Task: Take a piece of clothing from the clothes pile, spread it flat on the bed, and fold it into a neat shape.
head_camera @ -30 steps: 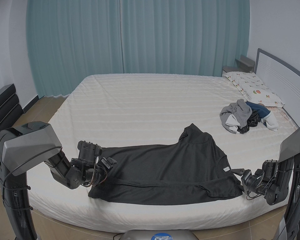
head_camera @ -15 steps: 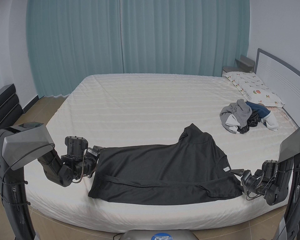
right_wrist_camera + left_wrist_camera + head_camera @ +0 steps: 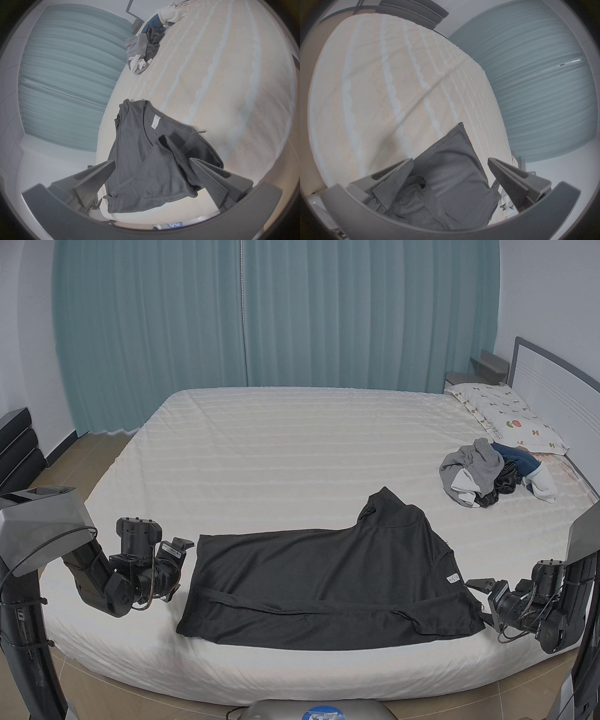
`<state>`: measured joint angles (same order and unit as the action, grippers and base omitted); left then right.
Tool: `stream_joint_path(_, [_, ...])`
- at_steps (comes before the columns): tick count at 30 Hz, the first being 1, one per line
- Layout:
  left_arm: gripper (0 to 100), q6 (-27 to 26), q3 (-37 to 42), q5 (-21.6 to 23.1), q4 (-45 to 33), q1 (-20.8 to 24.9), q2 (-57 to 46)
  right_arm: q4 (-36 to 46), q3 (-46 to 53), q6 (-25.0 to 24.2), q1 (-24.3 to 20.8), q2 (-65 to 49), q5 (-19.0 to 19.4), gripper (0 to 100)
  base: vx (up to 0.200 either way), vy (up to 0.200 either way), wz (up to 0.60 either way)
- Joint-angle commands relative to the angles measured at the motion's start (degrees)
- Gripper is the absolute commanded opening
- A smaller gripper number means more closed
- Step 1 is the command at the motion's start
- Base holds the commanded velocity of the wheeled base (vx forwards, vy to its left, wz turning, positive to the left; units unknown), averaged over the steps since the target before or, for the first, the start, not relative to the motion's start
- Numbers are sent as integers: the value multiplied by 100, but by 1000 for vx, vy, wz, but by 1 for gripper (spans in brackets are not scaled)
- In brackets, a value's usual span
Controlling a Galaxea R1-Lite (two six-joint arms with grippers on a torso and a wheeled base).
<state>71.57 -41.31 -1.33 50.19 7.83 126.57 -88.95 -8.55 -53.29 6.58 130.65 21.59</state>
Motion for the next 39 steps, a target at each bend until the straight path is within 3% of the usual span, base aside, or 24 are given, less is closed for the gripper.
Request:
stream_joint_path(1, [100, -56, 27, 1, -9, 8, -45, -43, 46, -6, 36, -197, 12, 100, 0, 0, 0])
stream_joint_path(6, [100, -1233, 185, 555, -62, 123, -36, -43, -60, 20, 10, -118, 21, 100, 0, 0, 0])
stream_joint_path(9, [100, -1602, 203, 731, -53, 158, 8, -43, -60, 37, 1, -127, 21, 100, 0, 0, 0])
stream_joint_path(20, [100, -2341, 88, 599, -9, 404, 289, -43, -130, 64, -61, -189, 12, 100, 0, 0, 0])
stream_joint_path(31, [100, -2385, -96, 291, 0, 483, 544, -43, -121, 73, -166, -285, -50, 100, 0, 0, 0])
stream_joint_path(32, [0, -2393, -96, 291, -18, 483, 544, -43, -121, 90, -166, -285, -58, 100, 0, 0, 0])
stream_joint_path(39, [0, -2429, -61, 159, -27, 404, 552, -43, -165, 407, -122, -558, -375, 100, 0, 0, 0])
